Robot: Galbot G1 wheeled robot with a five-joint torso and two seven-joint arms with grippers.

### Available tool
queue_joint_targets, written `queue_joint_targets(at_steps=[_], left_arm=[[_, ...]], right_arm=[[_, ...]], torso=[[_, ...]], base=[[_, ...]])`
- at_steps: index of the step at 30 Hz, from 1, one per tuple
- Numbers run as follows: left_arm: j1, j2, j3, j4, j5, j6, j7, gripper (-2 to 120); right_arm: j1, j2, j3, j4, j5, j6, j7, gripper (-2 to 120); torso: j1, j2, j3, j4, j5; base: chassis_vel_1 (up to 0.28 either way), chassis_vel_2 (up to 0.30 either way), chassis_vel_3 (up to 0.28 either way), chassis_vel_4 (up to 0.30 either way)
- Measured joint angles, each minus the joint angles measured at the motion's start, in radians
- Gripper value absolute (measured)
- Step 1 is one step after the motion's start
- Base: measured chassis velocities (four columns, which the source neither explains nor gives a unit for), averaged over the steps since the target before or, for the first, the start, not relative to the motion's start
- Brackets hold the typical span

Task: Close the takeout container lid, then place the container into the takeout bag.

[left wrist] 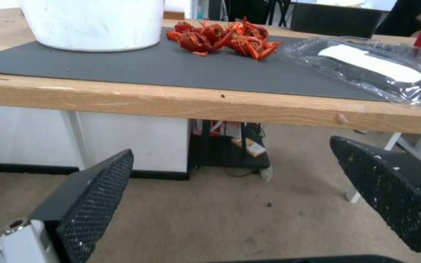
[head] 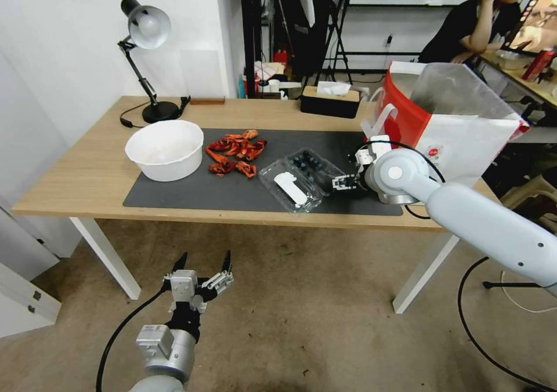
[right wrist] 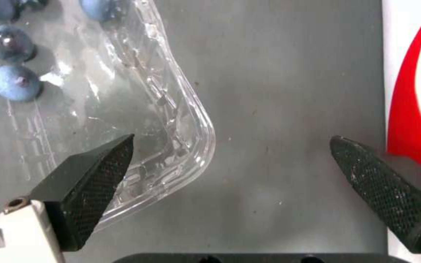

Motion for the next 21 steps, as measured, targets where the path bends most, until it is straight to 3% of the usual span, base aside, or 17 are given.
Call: queue_joint_targets(at_steps=[21], left_arm=[[0.003,-0.013,0.009,0.0,0.014,-0.009,-0.001,100]], right_arm=[[-0.022,-0.006,0.007,0.07,0.07,0.0,0.057,100]], torso=[[0.0,0.0,0.0,0.0,-0.0001]], base=[[0.0,0.0,0.0,0.0]])
